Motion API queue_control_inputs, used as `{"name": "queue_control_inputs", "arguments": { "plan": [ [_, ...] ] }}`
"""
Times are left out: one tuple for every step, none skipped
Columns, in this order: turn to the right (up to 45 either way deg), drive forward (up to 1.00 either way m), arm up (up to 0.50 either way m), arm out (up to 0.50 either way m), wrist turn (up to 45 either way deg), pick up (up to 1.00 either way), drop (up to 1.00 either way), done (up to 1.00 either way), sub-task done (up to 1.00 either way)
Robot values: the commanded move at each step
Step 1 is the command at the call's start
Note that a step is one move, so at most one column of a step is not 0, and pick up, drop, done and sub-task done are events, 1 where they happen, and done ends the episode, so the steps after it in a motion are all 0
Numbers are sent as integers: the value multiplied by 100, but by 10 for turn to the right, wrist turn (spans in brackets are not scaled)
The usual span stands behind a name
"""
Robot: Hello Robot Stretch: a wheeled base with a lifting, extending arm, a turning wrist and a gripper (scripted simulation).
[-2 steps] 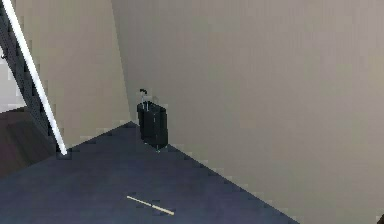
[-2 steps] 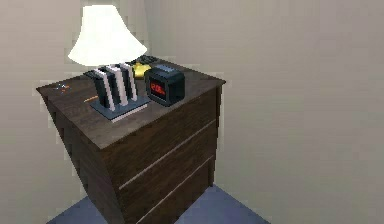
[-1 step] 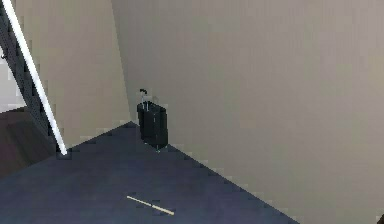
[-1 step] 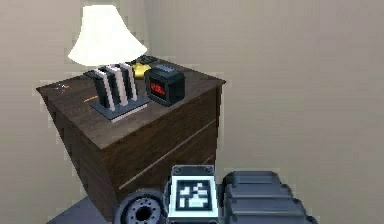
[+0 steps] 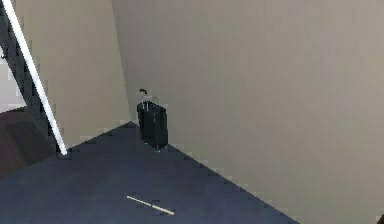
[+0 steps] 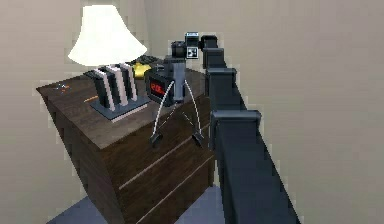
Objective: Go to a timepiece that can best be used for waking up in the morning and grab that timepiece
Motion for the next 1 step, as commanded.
{"name": "queue_control_inputs", "arguments": {
  "plan": [
    [0,0,0,0,450,0,0,0,0]
  ]
}}
